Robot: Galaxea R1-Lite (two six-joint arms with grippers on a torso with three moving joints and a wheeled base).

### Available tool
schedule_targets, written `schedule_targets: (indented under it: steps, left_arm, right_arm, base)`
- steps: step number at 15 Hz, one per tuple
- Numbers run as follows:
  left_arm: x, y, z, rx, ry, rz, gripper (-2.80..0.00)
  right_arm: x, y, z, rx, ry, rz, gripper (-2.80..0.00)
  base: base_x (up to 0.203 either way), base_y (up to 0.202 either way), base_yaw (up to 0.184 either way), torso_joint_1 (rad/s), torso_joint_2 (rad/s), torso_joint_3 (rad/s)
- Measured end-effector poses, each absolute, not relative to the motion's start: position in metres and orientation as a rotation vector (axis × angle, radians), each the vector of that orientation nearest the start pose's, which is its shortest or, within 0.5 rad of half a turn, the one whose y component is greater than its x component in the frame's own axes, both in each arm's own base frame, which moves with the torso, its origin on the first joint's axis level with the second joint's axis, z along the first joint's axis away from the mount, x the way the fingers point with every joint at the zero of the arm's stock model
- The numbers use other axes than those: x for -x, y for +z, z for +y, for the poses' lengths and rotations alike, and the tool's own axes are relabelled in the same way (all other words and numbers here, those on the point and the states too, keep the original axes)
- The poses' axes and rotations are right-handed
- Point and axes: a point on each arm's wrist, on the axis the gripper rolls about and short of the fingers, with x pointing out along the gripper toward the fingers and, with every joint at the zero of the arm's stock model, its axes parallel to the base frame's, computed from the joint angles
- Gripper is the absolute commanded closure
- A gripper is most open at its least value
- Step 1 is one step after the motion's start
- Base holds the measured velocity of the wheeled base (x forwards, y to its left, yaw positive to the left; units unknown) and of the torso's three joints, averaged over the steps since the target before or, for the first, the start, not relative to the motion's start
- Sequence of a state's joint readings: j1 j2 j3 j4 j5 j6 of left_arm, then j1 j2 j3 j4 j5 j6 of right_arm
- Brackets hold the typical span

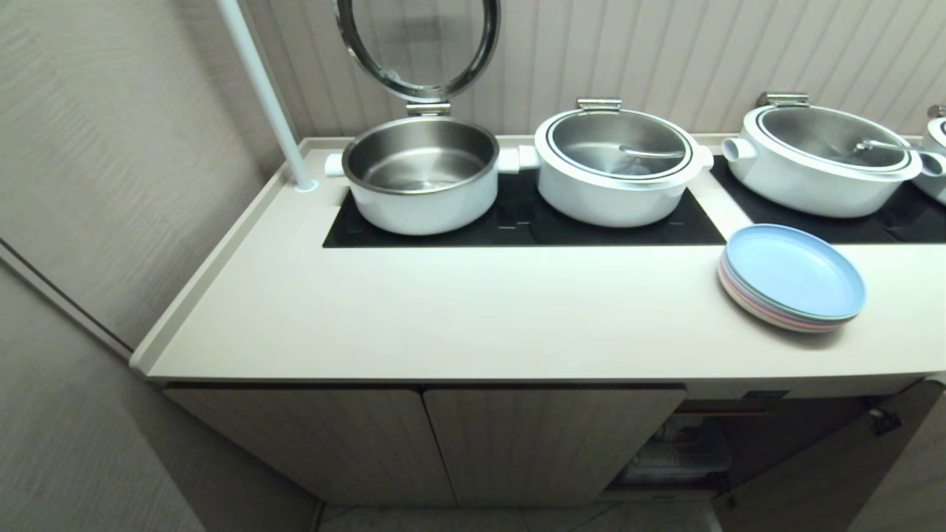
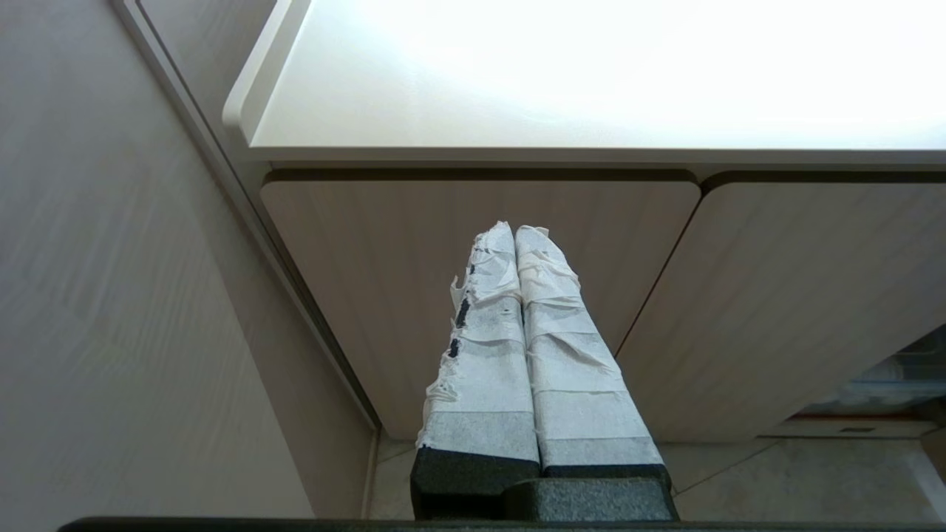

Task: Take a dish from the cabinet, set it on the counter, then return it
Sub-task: Put it back into the cabinet

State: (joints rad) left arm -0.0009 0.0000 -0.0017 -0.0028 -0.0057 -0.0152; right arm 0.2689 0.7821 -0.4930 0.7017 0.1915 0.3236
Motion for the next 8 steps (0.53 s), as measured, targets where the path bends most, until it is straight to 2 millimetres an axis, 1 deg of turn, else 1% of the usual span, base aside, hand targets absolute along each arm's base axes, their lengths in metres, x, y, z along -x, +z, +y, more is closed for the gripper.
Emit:
schedule_targets:
  steps: [8]
  left_arm:
    - [0.0229,0.0762,-0.0001,0.015,-0.007,-0.004,0.0]
  right_arm:
    - [-0.0294,0.1481,0.0127,-0.25,0.26,1.061,0.0]
  base:
    - [0.0,0.0,0.0,0.0,0.0,0.0]
